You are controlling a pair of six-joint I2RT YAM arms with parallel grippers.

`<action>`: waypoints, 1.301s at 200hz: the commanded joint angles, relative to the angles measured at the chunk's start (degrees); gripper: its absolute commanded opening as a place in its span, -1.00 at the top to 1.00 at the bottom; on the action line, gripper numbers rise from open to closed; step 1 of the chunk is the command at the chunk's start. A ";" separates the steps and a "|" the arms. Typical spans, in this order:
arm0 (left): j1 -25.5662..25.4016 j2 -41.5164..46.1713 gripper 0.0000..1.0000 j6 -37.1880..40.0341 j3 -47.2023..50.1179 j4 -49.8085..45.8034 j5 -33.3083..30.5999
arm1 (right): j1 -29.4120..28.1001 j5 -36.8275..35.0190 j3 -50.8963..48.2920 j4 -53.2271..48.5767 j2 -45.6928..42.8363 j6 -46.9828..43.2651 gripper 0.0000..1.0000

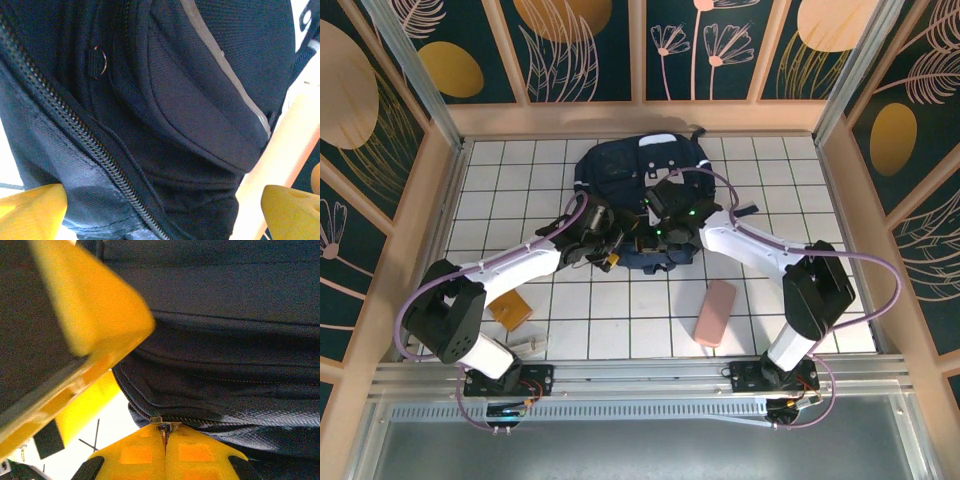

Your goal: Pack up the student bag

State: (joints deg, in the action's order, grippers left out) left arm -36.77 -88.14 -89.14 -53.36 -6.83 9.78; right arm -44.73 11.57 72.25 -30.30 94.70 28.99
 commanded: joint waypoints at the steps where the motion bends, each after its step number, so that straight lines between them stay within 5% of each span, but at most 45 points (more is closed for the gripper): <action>1: -0.38 -1.77 -0.81 -5.31 0.54 -2.58 0.15 | -2.18 3.10 0.15 7.60 -0.40 0.31 1.00; 42: -0.27 -3.15 0.36 -6.06 0.63 -8.37 -1.41 | -2.81 1.99 -2.29 10.51 -1.20 2.02 1.00; 58: 0.97 -2.28 1.00 -5.63 1.93 -8.87 -3.40 | -2.82 0.16 -2.22 9.39 -1.28 1.55 1.00; 117: 9.11 4.62 1.00 0.21 5.72 -11.14 -10.72 | -1.37 -17.05 -2.53 -4.28 -0.10 -3.80 1.00; 159: 14.44 7.16 1.00 4.63 6.36 -12.06 -11.96 | 4.20 -21.17 -6.97 -6.31 1.22 -1.44 1.00; 215: 27.56 4.09 1.00 27.92 1.15 -15.32 -10.93 | 8.64 -23.70 -7.64 -1.03 2.68 -4.47 1.00; 260: 31.07 -3.87 1.00 39.07 -6.16 -17.74 -6.16 | 9.33 -22.72 -7.44 5.68 3.68 -8.25 1.00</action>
State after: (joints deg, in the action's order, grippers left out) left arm -8.86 -89.12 -59.99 -54.78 -21.71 8.86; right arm -37.82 -3.38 65.45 -24.77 97.19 23.42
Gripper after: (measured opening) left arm 0.051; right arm 0.041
